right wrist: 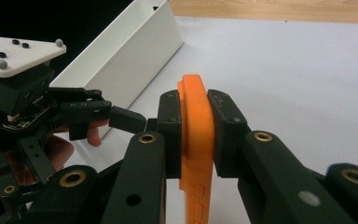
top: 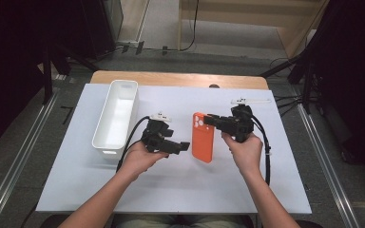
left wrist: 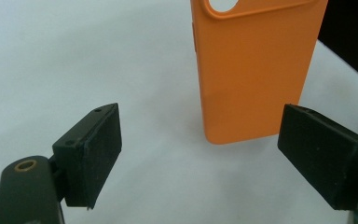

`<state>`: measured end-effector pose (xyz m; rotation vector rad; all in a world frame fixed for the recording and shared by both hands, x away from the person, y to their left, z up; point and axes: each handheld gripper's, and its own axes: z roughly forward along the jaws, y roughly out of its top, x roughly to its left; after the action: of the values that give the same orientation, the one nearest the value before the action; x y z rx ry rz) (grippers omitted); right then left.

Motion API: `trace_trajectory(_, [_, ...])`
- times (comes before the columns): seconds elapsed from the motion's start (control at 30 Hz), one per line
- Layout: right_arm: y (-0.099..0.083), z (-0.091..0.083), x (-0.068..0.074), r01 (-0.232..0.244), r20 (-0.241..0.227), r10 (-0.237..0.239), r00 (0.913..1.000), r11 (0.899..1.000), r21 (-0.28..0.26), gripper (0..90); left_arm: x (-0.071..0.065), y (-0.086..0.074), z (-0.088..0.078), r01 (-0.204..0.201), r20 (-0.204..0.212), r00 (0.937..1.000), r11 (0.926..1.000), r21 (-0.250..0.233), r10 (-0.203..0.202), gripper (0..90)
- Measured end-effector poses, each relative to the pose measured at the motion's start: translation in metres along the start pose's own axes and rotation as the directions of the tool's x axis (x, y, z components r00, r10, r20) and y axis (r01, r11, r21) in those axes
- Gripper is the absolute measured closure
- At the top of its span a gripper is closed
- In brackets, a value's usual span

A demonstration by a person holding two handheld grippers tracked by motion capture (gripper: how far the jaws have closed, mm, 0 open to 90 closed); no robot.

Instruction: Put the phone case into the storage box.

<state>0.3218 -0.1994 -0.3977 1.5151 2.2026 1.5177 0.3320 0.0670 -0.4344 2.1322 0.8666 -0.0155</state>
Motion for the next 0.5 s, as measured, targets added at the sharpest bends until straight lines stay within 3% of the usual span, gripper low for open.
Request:
trace_trajectory(0.03, [-0.002, -0.001, 0.001, 0.016, 0.0, -0.016, 0.9999, 1.0, -0.006, 74.9, -0.002, 0.001, 0.0, -0.018, -0.014, 0.9997, 0.9996, 0.022, 0.018, 13.3])
trace_trajectory(0.2, [-0.006, 0.0, 0.003, 0.043, -0.001, -0.043, 0.9991, 0.999, -0.009, 74.9, -0.002, 0.001, 0.0, -0.034, -0.008, 0.9994, 0.9991, 0.025, 0.034, 13.3])
trace_trajectory(0.33, [-0.012, 0.001, 0.003, 0.051, 0.003, -0.051, 0.9987, 0.999, -0.007, 74.9, -0.001, 0.002, -0.003, -0.046, -0.013, 0.9988, 0.9989, 0.005, 0.046, 13.2])
trace_trajectory(0.37, [-0.014, 0.001, 0.004, 0.06, 0.002, -0.06, 0.9982, 0.998, -0.022, 74.9, -0.001, 0.002, -0.004, -0.052, -0.01, 0.9986, 0.9985, -0.019, 0.052, 13.2])
trace_trajectory(0.5, [-0.018, -0.001, 0.007, 0.086, 0.013, -0.085, 0.9963, 0.995, -0.05, 74.9, -0.001, 0.002, -0.004, -0.061, -0.006, 0.9981, 0.9981, -0.014, 0.061, 13.2])
